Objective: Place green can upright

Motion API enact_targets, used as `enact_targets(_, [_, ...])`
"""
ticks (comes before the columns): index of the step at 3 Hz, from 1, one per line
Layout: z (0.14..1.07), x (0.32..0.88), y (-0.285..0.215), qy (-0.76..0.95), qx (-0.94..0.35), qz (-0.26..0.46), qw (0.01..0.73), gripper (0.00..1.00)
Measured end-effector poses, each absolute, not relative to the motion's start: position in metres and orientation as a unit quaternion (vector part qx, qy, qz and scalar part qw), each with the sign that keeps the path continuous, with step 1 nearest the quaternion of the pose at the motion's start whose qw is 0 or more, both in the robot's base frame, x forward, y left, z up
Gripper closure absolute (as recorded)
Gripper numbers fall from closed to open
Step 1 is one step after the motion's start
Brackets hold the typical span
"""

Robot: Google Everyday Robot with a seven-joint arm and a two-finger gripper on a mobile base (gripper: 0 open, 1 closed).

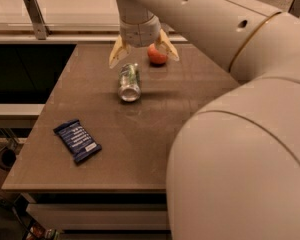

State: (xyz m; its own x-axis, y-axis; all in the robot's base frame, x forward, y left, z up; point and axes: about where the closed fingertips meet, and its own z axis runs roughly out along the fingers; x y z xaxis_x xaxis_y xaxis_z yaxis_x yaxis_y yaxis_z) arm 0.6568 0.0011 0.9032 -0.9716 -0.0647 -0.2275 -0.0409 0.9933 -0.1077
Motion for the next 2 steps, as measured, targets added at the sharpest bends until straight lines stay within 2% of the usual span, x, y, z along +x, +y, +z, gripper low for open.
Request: enact_targets(2, [0.896,0.683,0.032,0.995,-0.006,-0.041,0.088,0.0])
